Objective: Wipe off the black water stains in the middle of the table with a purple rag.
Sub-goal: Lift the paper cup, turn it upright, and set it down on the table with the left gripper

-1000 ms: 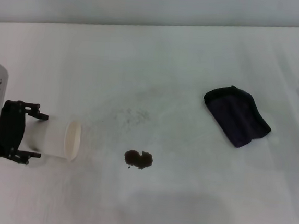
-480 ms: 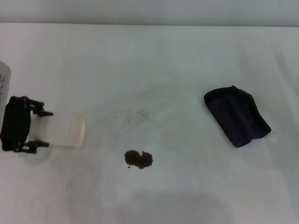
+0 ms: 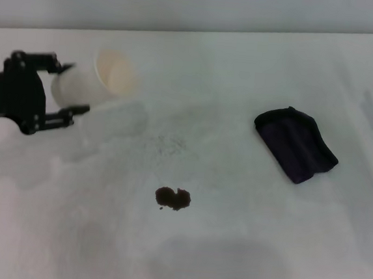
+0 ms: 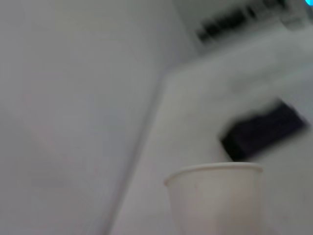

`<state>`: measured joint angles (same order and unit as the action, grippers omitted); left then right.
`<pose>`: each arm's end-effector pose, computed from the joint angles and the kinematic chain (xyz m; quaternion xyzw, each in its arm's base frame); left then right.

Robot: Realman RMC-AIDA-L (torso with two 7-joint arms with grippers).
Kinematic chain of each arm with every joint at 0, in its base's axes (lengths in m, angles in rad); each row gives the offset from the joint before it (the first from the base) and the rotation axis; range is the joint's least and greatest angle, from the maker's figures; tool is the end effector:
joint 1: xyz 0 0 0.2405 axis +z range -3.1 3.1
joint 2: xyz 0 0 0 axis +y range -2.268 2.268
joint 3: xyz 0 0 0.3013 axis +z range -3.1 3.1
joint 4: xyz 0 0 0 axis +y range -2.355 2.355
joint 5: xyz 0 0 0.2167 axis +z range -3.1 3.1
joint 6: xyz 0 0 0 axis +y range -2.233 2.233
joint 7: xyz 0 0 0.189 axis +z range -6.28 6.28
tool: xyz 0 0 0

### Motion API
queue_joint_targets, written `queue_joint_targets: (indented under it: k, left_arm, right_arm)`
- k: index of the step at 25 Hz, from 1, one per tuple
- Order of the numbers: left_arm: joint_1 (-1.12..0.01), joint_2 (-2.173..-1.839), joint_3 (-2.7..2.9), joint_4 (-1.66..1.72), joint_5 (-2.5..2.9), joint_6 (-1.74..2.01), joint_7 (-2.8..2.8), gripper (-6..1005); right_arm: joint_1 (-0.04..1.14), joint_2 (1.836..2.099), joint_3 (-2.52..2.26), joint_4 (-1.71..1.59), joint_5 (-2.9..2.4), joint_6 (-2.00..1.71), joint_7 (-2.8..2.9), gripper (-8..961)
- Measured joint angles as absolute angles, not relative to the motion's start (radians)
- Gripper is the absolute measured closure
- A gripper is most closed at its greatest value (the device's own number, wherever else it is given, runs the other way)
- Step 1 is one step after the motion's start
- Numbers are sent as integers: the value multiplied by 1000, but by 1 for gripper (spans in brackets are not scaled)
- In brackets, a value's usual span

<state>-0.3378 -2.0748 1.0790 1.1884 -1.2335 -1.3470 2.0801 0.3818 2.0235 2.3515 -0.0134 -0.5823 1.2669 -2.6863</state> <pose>-0.2616 0.3819 -0.0234 -0.9560 0.1258 -0.0734 0.2547 0.4296 0.3602 0.0180 -0.6207 0.3149 0.3336 0.6358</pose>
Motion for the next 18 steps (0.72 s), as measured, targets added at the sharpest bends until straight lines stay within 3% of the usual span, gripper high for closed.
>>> queue_joint_targets:
  k: [9,18]
  left_arm:
    - [-252,-2079,1081,931,-1692,-1316,2204,392]
    - [-276,-2080,1077,556,-1917,-1304,2343,370]
  right_arm:
    - [377,2017,2345,22,-597,1296,-2701,82]
    - [382,2016,2310,66,-597,1302,-2727,82]
